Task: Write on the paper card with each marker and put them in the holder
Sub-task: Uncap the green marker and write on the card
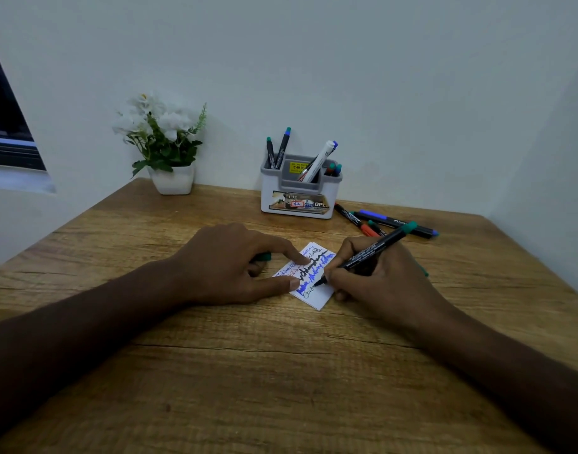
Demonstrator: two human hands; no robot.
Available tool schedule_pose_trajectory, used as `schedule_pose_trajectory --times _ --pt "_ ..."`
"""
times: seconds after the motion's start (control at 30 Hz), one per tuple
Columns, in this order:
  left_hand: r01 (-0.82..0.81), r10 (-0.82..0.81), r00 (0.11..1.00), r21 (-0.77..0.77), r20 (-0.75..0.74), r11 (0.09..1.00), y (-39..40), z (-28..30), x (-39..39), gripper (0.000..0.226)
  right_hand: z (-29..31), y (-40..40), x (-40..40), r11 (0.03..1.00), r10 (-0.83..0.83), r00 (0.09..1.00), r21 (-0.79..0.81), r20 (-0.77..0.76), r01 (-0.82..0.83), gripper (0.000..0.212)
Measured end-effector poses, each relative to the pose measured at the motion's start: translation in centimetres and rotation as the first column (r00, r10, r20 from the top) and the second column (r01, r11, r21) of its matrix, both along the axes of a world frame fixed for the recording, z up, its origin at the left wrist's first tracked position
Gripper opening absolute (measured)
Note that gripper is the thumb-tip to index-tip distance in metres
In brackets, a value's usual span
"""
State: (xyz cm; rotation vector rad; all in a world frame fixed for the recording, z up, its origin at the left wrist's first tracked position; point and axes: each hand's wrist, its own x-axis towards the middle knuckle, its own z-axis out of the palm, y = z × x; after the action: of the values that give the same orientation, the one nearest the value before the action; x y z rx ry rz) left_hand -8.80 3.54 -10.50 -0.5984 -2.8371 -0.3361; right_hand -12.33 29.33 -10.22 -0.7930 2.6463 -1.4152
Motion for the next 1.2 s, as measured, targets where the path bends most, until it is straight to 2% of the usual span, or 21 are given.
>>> schedule_pose_trajectory --times 0.7,0.93,1.2 --pt "-0.007 0.007 1.0 -0.012 0.007 1.0 0.29 0.22 0.18 0.055 -0.23 -0.01 -0.25 0.999 -0.045 0.999 -0.013 -0.031 0.045 0.009" --pt "-0.006 0.006 1.0 -0.003 0.015 1.0 0.22 0.18 0.07 0.057 -0.2 0.1 -0.39 0.999 -0.037 0.999 -0.006 0.027 0.037 0.008" --pt "-0.005 0.005 1.0 -0.011 0.024 1.0 0.1 0.1 -0.03 0.056 -0.38 0.01 -0.42 0.998 -0.06 0.998 -0.008 0.01 0.06 0.01"
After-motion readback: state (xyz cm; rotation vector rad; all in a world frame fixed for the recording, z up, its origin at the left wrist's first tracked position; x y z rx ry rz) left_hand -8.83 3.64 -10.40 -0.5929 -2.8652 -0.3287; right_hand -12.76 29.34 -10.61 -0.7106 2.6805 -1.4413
